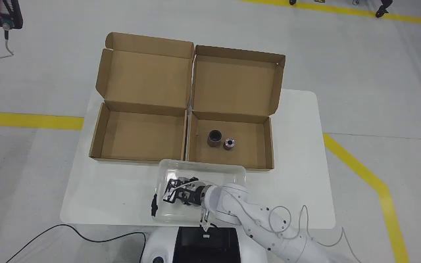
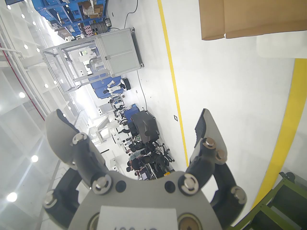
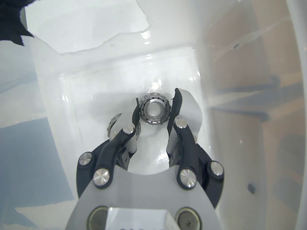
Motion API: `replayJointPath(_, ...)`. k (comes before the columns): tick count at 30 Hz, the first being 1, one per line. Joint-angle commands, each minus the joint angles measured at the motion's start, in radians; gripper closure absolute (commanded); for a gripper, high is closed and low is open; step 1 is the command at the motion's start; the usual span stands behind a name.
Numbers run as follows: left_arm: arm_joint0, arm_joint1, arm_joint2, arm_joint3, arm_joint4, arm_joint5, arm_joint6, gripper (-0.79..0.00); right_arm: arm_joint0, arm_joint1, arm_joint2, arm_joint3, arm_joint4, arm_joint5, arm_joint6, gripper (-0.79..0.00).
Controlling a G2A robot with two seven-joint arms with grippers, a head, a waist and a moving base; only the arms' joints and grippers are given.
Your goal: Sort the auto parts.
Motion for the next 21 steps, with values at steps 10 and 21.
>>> replayJointPath(10,0.000,0.000,0.000,0.000,0.000,0.000,0.000,-0.785,-0.040,0.009,0.026,-0.087,-0.054,0.018,-0.007,0.000)
replayJointPath(21,0.000,0.000,0.000,0.000,0.000,0.000,0.000,-0.785,-0.183,0.072,0.157,-0.155,-0.089,-0.076,-0.472,0.000)
